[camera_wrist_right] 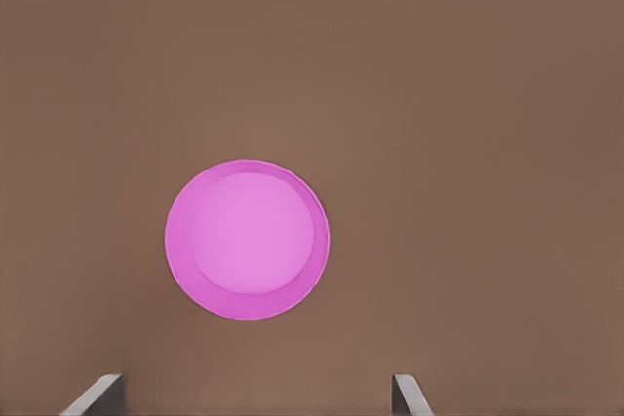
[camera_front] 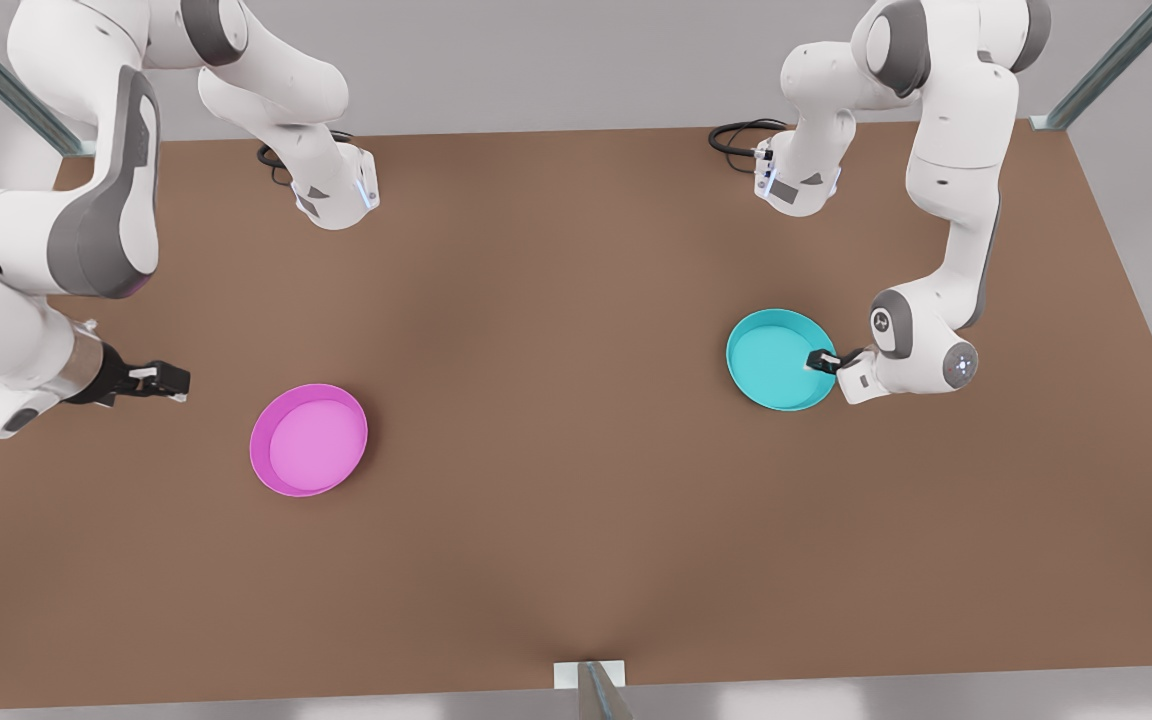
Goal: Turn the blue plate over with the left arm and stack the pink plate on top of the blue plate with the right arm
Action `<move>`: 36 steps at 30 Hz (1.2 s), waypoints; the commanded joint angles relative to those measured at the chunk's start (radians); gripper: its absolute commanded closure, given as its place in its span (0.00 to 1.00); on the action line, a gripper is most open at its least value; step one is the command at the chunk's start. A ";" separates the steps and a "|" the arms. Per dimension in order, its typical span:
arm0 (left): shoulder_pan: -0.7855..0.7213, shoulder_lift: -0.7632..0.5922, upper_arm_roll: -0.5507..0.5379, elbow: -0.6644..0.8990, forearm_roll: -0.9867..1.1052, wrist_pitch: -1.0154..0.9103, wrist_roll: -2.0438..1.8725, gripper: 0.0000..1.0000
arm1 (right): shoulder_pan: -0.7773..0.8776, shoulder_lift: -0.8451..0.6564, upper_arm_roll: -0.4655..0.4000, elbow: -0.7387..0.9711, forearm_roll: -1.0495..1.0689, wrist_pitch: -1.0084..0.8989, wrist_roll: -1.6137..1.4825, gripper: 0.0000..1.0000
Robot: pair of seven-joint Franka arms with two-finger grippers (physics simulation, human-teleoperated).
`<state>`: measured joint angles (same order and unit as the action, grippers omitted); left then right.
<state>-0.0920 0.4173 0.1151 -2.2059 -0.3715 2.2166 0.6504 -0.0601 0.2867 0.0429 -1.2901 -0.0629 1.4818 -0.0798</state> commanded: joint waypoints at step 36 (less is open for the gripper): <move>-0.002 0.012 0.008 0.092 -0.003 -0.118 -0.035 0.79 | -0.003 0.016 0.000 0.012 0.009 0.003 0.002 0.00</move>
<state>-0.0936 0.4280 0.1227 -2.1053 -0.2905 2.0905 0.6062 -0.0634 0.3023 0.0442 -1.2778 -0.0550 1.4849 -0.0782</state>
